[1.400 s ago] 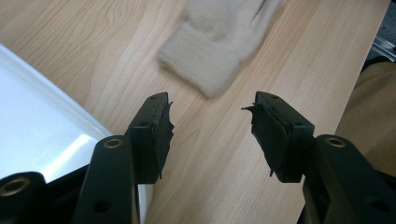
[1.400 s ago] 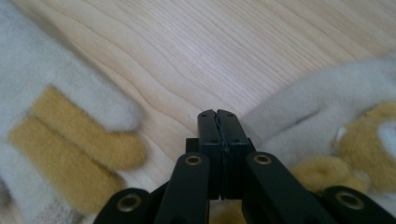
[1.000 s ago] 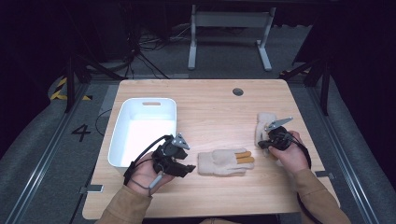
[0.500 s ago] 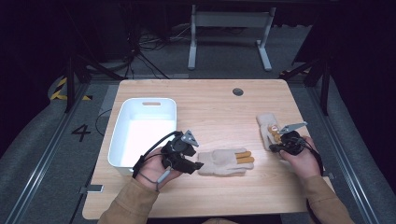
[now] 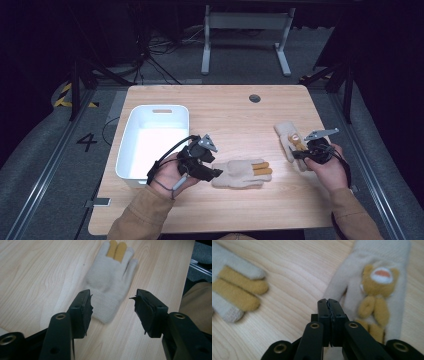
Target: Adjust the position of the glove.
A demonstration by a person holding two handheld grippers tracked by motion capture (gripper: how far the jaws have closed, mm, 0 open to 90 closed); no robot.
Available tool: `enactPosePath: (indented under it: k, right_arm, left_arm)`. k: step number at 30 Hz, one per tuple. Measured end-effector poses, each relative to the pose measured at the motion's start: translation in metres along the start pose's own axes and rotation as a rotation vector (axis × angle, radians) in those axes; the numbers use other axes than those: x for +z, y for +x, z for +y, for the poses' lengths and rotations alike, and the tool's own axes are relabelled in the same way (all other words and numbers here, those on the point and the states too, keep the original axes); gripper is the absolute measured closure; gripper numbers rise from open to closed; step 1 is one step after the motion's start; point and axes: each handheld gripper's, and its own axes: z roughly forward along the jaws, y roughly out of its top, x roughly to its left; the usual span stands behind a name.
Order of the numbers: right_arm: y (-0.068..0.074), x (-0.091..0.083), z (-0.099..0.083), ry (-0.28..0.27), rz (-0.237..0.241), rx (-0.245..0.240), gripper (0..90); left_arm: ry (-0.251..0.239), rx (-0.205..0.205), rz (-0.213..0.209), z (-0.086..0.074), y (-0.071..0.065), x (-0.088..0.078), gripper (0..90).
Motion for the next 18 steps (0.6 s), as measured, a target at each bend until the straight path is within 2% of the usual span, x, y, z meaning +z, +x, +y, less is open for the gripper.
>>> enactPosePath:
  k: [2,3,4,5,6,7,8,11,14,15,18]
  right_arm:
    - [-0.003,-0.002,0.007,0.002,-0.011,0.005,84.5]
    - [-0.006,-0.003,0.013,-0.002,-0.029,0.018,76.2]
    - [-0.006,-0.003,0.013,-0.002,-0.029,0.018,76.2]
    - [-0.012,-0.004,0.018,-0.015,-0.058,0.046,67.8]
    - [-0.012,-0.004,0.018,-0.015,-0.058,0.046,67.8]
    - [-0.019,-0.003,0.023,-0.013,-0.076,0.075,62.8]
    - [-0.019,-0.003,0.023,-0.013,-0.076,0.075,62.8]
    - [-0.028,0.000,0.027,-0.001,-0.089,0.134,57.8]
    - [-0.036,0.004,0.030,0.031,-0.103,0.161,53.6]
    - [-0.041,0.009,0.031,0.061,-0.109,0.181,51.0]
    - [-0.045,0.013,0.032,0.084,-0.107,0.198,49.4]
  left_arm:
    - [-0.012,-0.005,-0.003,0.001,0.002,-0.002,47.7]
    - [-0.019,-0.008,-0.005,0.001,0.003,-0.004,47.7]
    - [-0.019,-0.008,-0.005,0.001,0.003,-0.004,47.6]
    - [-0.020,-0.007,-0.005,0.001,0.004,-0.005,47.6]
    - [-0.026,-0.012,-0.008,0.001,0.004,-0.005,47.6]
    - [-0.036,-0.014,-0.020,0.001,0.006,-0.006,47.6]
    - [-0.036,-0.014,-0.020,0.001,0.006,-0.006,47.6]
    - [-0.038,-0.017,-0.022,0.001,0.007,-0.008,47.6]
    - [-0.035,-0.016,-0.024,0.000,0.007,-0.008,47.6]
    - [-0.039,-0.019,-0.022,0.000,0.007,-0.009,47.6]
    - [-0.042,-0.023,-0.019,0.000,0.008,-0.009,47.6]
